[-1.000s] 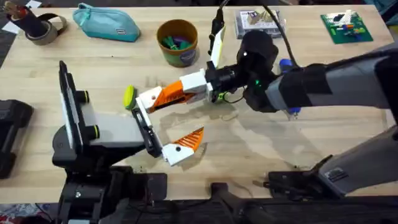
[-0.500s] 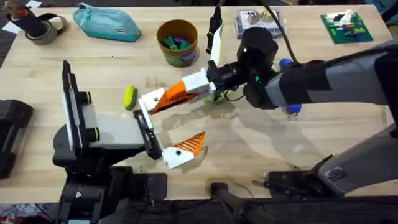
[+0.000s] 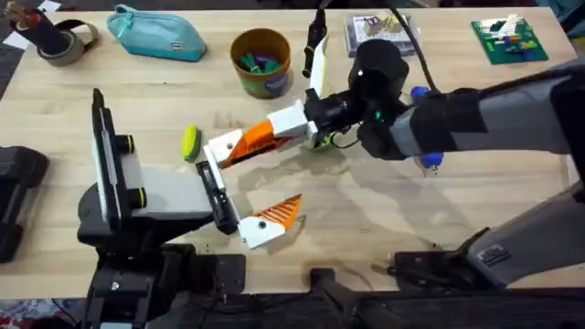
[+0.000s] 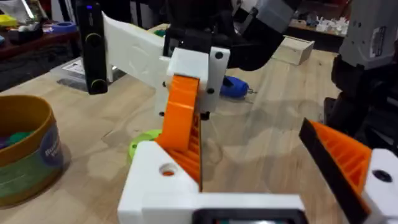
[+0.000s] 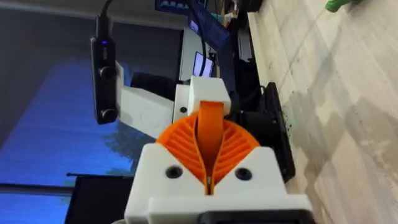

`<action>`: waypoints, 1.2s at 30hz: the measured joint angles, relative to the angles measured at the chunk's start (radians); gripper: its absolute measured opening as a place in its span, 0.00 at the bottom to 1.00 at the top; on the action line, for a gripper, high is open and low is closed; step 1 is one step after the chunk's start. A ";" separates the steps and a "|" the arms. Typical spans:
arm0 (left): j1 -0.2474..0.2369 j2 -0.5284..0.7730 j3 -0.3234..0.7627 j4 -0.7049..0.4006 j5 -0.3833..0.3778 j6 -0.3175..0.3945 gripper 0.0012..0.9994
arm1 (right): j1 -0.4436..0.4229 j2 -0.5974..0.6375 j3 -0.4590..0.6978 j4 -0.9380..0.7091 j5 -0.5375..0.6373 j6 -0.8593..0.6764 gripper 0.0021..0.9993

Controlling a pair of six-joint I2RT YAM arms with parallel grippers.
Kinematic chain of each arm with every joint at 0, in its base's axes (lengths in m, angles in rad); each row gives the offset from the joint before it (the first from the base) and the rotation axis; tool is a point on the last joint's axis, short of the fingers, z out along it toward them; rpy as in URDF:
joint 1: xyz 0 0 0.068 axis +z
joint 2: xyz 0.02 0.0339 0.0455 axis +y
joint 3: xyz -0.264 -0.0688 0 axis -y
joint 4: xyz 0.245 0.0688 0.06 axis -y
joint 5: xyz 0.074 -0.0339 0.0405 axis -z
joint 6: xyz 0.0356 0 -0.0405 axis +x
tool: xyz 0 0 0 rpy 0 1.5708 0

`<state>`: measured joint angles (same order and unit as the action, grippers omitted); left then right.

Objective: Pick up the gripper from the table and insert it into the empty holder that is missing its gripper. Then pick up a screw, insert it into the mounting hole, and use the screwdriver to tighten it. Finally, clean up the table by picking up the vegetable and placing it into the bucket.

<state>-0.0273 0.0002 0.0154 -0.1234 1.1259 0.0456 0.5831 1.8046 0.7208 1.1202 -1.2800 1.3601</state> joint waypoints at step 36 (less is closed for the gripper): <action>-0.008 0.000 0.000 -0.008 0.038 -0.020 0.99 | -0.104 0.000 0.027 0.015 0.000 -0.007 1.00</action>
